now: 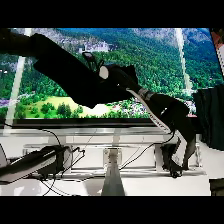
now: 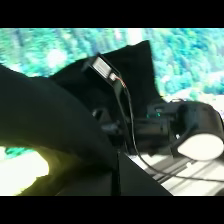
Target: Fold the clothes and pants, and hang the long-sleeved shirts on hangers.
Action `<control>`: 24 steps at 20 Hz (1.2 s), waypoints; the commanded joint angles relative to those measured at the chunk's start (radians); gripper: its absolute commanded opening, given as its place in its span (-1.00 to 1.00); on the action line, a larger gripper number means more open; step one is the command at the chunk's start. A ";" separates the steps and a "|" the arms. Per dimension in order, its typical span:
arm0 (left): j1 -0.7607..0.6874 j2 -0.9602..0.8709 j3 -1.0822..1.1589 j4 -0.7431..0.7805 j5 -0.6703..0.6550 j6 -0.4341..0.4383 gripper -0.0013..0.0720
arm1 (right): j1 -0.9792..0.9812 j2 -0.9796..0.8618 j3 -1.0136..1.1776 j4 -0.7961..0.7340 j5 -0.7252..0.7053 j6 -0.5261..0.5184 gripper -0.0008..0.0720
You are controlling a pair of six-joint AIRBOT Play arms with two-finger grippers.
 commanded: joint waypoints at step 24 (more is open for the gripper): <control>-0.562 -0.466 -0.009 0.015 0.642 0.053 0.95 | -0.834 0.264 -0.249 0.219 0.565 -0.549 -0.65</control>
